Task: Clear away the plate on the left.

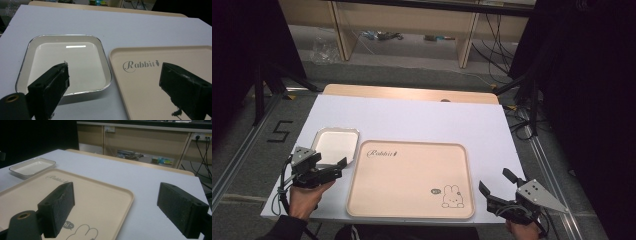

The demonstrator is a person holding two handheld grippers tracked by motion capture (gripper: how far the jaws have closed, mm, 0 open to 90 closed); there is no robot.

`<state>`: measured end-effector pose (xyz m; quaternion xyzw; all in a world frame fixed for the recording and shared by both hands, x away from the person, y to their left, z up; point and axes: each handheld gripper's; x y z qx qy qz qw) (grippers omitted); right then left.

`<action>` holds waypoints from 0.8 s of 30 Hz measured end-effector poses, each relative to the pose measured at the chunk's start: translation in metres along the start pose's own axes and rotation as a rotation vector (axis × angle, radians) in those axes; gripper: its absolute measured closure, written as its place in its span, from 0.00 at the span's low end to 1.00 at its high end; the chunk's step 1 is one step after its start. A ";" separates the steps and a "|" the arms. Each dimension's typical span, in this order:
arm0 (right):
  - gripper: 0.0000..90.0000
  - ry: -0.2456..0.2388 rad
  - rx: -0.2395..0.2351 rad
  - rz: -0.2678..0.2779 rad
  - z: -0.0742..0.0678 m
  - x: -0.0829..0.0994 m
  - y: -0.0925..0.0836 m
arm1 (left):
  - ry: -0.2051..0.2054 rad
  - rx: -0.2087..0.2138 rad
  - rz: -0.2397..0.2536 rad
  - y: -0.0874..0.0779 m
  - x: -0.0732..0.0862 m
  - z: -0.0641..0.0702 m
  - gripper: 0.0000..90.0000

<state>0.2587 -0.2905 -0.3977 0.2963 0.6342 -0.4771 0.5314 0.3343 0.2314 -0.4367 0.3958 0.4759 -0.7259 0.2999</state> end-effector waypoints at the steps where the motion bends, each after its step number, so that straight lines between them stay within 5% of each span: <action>1: 0.17 0.000 0.000 0.000 0.000 0.000 0.000 | 0.000 0.000 0.000 0.000 0.000 0.000 0.10; 6: 0.17 -0.001 -0.001 0.000 0.000 0.000 0.000 | -0.009 -0.021 -0.010 0.005 -0.004 -0.007 0.10; 9: 0.17 0.002 0.001 0.002 0.000 0.000 0.000 | -0.005 -0.070 -0.023 0.009 -0.007 -0.014 0.09; 16: 0.17 0.009 -0.003 -0.004 0.000 0.000 -0.001 | -0.082 -0.148 -0.050 0.019 -0.015 -0.038 0.09; 24: 0.17 0.009 -0.003 -0.002 0.000 0.000 -0.001 | -0.106 -0.194 -0.109 0.029 -0.017 -0.055 0.09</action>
Point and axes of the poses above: each handheld gripper's, and its own axes: y roughly forward along the jaws, x roughly out of its underside, z roughly to its right, and after that the axes turned 5 degrees about x, right-handed
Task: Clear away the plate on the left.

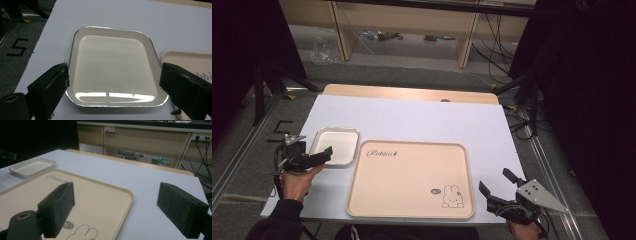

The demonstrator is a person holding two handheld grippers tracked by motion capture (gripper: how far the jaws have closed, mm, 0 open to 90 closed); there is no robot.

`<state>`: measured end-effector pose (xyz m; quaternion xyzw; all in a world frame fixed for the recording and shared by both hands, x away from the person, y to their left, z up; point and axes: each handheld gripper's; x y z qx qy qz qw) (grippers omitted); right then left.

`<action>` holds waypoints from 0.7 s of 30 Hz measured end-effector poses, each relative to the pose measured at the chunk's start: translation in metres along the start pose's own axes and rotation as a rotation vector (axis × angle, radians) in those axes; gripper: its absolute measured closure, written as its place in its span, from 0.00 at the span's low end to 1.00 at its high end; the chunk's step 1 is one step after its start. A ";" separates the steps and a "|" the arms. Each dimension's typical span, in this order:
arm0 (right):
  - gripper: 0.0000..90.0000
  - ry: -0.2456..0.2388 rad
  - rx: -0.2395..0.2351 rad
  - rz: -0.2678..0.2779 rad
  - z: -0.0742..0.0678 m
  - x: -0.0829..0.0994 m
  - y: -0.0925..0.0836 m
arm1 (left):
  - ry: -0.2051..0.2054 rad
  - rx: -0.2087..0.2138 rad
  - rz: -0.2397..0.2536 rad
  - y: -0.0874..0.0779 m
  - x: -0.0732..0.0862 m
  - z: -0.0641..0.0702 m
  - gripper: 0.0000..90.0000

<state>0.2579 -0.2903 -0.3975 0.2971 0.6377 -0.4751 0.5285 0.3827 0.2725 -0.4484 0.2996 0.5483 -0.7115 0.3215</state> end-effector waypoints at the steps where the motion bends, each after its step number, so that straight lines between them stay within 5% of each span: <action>1: 0.17 -0.008 0.002 0.005 0.000 0.000 0.000 | -0.010 0.003 -0.007 0.002 -0.001 -0.002 0.09; 10: 0.17 -0.008 0.010 0.016 0.001 0.001 0.001 | -0.034 -0.033 -0.069 0.022 -0.006 -0.017 0.12; 19: 0.17 -0.009 0.008 0.018 0.001 0.001 0.001 | -0.073 -0.055 -0.096 0.032 -0.011 -0.035 0.28; 21: 0.17 -0.009 0.008 0.016 0.001 0.001 0.001 | -0.122 -0.075 -0.091 0.037 -0.010 -0.038 0.32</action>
Point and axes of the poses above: each handheld gripper's, and its own axes: y roughly forward along the jaws, x roughly out of its underside, z roughly to its right, and after that the axes turned 5 degrees about x, right-handed
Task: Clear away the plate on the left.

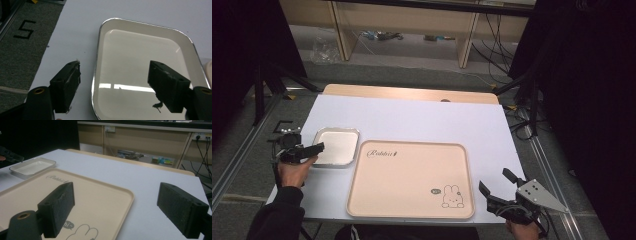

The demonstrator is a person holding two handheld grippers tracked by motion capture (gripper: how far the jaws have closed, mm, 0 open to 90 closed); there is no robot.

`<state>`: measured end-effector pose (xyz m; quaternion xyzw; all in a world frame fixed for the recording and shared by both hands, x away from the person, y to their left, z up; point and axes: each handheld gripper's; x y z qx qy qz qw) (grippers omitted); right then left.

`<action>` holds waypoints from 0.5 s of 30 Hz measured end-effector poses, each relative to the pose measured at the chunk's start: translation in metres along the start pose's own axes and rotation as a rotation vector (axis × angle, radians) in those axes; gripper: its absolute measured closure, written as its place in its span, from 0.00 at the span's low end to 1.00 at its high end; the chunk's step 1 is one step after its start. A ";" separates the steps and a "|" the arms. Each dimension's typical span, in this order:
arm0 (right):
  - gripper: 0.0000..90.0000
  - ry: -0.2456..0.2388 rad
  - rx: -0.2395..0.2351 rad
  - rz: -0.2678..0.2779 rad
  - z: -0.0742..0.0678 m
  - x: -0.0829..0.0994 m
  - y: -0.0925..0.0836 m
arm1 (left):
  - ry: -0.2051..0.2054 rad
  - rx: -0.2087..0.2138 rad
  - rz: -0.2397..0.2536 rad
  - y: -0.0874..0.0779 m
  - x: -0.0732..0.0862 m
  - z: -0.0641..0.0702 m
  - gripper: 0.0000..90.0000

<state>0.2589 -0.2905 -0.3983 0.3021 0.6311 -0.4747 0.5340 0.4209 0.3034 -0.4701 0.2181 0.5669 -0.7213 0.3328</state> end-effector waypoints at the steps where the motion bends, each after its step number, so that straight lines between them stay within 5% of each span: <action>1: 0.17 0.002 -0.002 0.000 0.000 0.000 0.000 | -0.006 -0.006 -0.003 0.002 0.000 -0.002 0.36; 8: 0.17 0.001 0.000 0.000 0.000 0.000 0.000 | 0.015 -0.014 -0.040 0.012 -0.002 -0.009 0.49; 15: 0.17 0.017 -0.018 -0.006 -0.001 0.000 0.000 | 0.008 0.040 -0.066 0.020 -0.004 -0.016 0.70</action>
Point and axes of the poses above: each handheld gripper's, and its own axes: y roughly forward along the jaws, x roughly out of its underside, z roughly to its right, and after that the axes turned 5 degrees about x, right-handed
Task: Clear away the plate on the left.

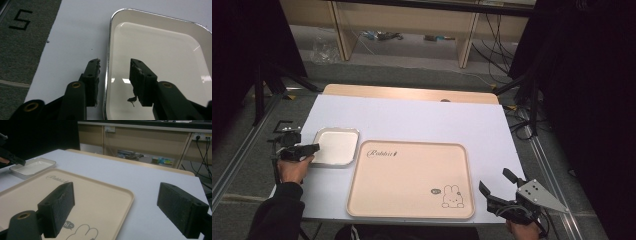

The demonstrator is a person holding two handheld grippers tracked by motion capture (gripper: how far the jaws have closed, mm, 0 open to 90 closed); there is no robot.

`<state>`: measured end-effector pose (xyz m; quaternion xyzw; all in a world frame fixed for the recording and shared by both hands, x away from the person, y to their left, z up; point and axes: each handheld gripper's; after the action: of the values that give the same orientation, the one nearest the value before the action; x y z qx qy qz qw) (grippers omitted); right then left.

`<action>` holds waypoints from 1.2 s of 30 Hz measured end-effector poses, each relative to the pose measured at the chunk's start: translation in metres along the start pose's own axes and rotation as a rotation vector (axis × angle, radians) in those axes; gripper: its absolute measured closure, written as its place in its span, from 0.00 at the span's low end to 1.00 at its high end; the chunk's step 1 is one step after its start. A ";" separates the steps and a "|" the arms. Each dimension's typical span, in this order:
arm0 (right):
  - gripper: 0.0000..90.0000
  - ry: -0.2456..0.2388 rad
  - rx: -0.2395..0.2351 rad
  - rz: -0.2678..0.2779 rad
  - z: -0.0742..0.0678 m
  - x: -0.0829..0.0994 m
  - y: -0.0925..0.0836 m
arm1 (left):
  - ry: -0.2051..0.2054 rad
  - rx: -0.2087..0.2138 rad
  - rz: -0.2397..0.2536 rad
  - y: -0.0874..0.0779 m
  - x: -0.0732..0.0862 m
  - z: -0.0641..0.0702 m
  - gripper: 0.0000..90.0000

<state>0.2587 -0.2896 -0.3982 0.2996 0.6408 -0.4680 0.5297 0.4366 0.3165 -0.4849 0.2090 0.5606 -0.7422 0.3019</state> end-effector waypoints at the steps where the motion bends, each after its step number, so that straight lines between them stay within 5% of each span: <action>1: 0.17 0.000 0.000 0.000 0.000 0.000 0.000 | 0.000 0.000 0.000 0.000 0.000 0.000 0.72; 7: 0.17 -0.014 0.003 -0.009 0.001 0.000 -0.001 | -0.020 -0.011 -0.022 0.005 -0.002 -0.004 0.86; 9: 0.17 0.011 0.000 -0.007 0.000 0.000 0.000 | -0.036 -0.006 -0.003 0.006 -0.001 -0.006 0.90; 14: 0.17 -0.012 0.005 -0.004 0.001 0.000 0.000 | -0.040 0.022 -0.017 0.005 -0.003 -0.011 0.94; 19: 0.17 -0.003 0.020 -0.001 0.000 0.000 -0.001 | -0.123 0.091 -0.017 0.007 -0.004 -0.013 0.97; 25: 0.17 -0.014 0.013 -0.012 0.001 -0.001 -0.001 | -0.097 0.088 -0.003 0.003 -0.005 -0.012 0.98; 36: 0.17 -0.020 0.014 -0.008 0.001 -0.001 -0.001 | -0.123 0.105 0.045 -0.005 -0.009 -0.009 0.98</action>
<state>0.2584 -0.2911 -0.3972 0.2960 0.6332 -0.4774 0.5324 0.4396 0.3283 -0.4784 0.1912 0.4964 -0.7750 0.3412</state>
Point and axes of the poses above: each handheld gripper's, and its own axes: y roughly forward along the jaws, x roughly out of its underside, z roughly to its right, and after that the axes turned 5 degrees about x, right-handed
